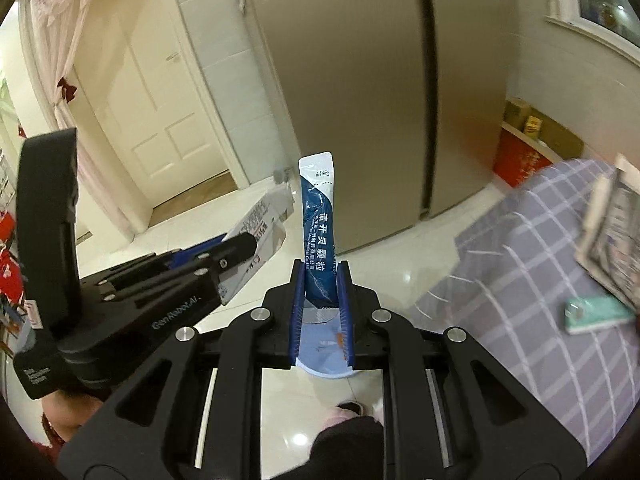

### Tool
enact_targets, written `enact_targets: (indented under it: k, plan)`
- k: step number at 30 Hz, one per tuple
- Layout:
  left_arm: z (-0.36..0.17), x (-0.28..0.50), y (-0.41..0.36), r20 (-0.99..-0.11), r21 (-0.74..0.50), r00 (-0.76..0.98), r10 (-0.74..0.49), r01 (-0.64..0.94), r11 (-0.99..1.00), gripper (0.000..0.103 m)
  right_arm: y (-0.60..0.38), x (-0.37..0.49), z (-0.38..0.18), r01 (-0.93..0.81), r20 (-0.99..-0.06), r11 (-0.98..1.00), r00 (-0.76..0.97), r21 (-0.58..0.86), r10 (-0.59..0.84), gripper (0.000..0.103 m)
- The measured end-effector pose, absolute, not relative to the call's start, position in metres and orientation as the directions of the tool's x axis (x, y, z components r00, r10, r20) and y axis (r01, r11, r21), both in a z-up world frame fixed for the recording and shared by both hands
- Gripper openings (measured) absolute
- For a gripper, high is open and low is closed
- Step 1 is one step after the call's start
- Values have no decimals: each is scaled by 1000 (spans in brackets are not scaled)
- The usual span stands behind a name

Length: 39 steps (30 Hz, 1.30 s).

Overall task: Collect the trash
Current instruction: 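Carry box and sachet over the blue bucket and release both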

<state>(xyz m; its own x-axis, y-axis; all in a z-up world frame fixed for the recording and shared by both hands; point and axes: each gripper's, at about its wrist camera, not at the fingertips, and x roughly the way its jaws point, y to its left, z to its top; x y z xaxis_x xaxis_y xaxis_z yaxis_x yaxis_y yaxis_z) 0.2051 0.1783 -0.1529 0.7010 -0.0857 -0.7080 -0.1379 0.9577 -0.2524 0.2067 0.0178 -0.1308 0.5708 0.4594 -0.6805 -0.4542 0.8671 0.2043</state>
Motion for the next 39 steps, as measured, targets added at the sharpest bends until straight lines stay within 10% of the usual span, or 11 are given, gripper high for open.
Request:
enact_targets:
  k: [11, 15, 39]
  plan:
    - [-176, 244, 223, -741, -287, 665, -93, -188, 939, 23, 47, 234, -152, -427, -674, 880, 590, 206, 444, 16]
    - [-185, 247, 229, -748, -318, 658, -86, -242, 916, 63, 48, 239, -156, -413, -682, 886, 588, 208, 435, 17]
    - [-186, 231, 247, -753, -302, 658, -16, -324, 896, 63, 60, 242, -165, -436, -689, 874, 568, 213, 451, 17]
